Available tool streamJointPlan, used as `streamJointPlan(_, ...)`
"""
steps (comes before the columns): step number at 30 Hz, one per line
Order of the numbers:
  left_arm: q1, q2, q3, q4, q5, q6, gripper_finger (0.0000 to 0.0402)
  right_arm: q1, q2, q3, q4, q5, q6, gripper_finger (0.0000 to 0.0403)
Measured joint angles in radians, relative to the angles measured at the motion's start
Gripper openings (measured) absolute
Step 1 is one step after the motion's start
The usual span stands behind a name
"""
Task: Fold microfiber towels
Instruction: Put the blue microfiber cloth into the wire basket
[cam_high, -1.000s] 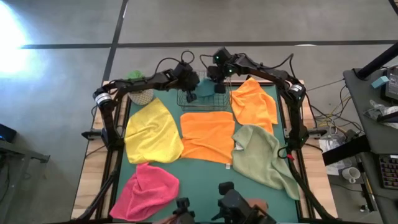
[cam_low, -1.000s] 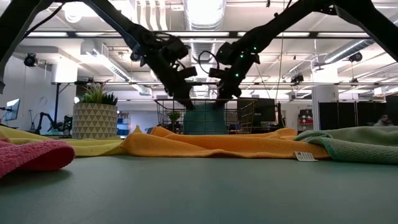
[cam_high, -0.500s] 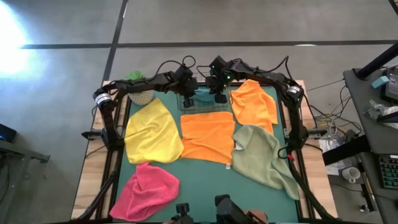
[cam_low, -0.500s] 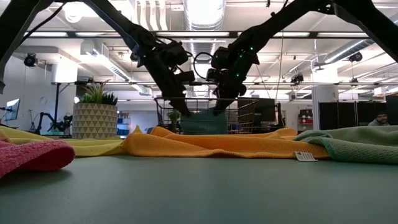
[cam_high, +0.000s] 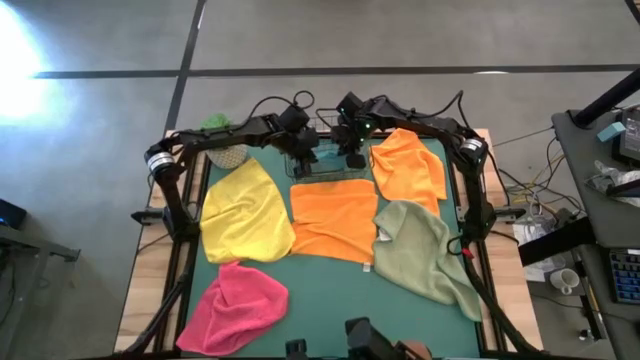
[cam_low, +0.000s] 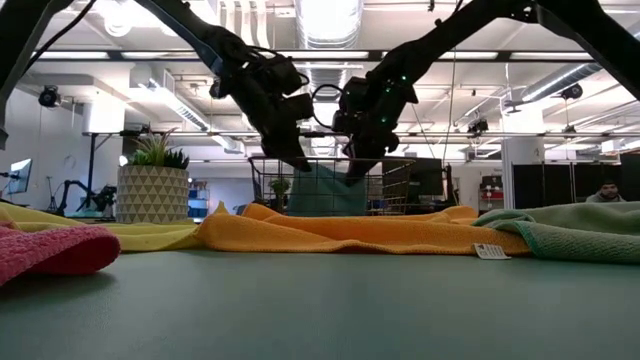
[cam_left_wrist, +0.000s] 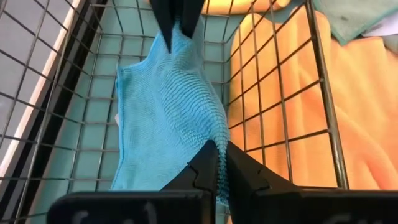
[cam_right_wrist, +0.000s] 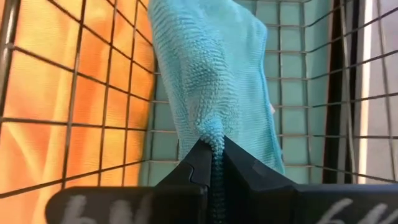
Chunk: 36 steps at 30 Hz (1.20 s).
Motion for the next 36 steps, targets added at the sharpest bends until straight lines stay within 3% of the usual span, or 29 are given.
streamJointPlan(8,0.0,0.001,0.0,0.004,-0.032,0.024,0.0002,0.006,0.0,0.0,-0.009,0.01,0.004,0.0009)
streamJointPlan(14,-0.001,0.001,0.019,0.039,-0.265,0.128,0.0001,-0.006,-0.014,0.0,0.084,0.12,-0.001,0.0009)
streamJointPlan(20,0.013,-0.003,0.085,0.043,-0.352,0.17,0.0001,-0.031,-0.07,0.0,0.192,0.174,-0.06,0.0009)
streamJointPlan(27,0.007,0.003,0.061,0.038,-0.359,0.343,0.0001,-0.023,-0.047,-0.054,0.224,0.161,-0.182,0.0009)
streamJointPlan(36,-0.002,0.036,0.026,0.036,-0.355,0.343,0.0,-0.002,-0.031,-0.109,0.229,0.167,-0.176,0.0009)
